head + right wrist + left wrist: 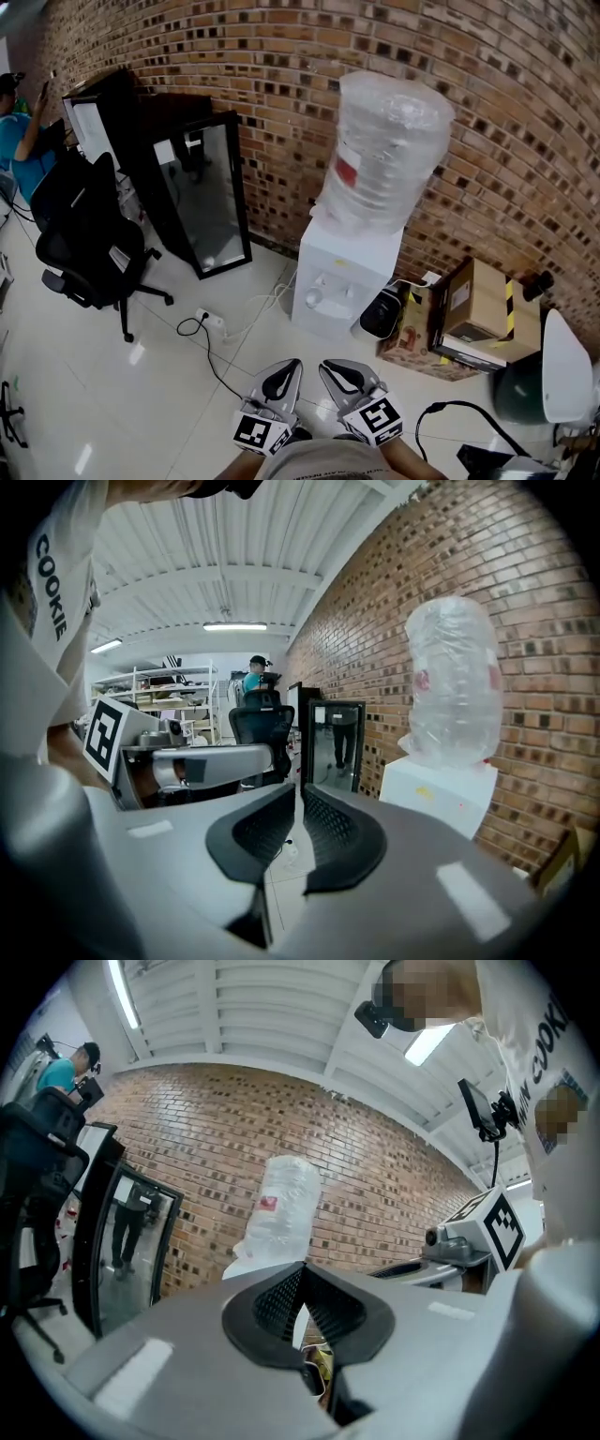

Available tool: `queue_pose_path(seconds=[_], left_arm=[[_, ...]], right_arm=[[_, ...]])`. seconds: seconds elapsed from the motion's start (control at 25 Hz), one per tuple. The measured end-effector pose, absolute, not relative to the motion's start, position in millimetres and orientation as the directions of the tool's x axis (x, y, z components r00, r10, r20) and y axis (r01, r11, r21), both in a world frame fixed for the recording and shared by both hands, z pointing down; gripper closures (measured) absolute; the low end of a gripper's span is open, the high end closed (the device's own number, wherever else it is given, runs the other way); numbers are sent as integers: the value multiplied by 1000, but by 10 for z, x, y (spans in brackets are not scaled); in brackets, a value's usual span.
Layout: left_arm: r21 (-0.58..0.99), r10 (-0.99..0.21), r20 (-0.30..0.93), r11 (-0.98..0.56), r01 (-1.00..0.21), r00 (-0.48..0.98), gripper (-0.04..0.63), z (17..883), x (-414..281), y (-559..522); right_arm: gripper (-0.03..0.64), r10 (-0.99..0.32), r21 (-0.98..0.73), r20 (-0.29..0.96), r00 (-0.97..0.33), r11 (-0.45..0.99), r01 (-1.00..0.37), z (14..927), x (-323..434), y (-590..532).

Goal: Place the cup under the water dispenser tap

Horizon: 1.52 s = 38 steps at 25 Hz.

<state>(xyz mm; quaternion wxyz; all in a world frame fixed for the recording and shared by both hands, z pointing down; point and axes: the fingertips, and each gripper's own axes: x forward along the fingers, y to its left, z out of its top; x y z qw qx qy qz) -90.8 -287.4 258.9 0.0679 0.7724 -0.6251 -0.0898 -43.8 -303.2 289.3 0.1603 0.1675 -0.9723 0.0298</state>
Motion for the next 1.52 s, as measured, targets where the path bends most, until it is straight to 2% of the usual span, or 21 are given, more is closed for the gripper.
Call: queue_pose_path(seconds=[0.44,0.76,1.12,1.52], left_arm=[[160,-974,-55,-227,-961,221,604,2411,-287,-2490],[187,-978,-42,-209,-960,205,604,2468,437,-2043],[141,-973,-55,-229,-963,223,604,2452,1254,-1418],[110,-980,-33,-198,-974,195,604,2382,1804,-757]], right_arm=[[611,-294,-35,268,-917,949,-315,2806,106,-2613],[611,-292,-84,253,-922,943,-322,2945,868,-2114],[611,-313,-80,221,-924,938,-337,2984,1684,-1461],[611,-268,-94,203,-942,952,-291,2934,2158,-752]])
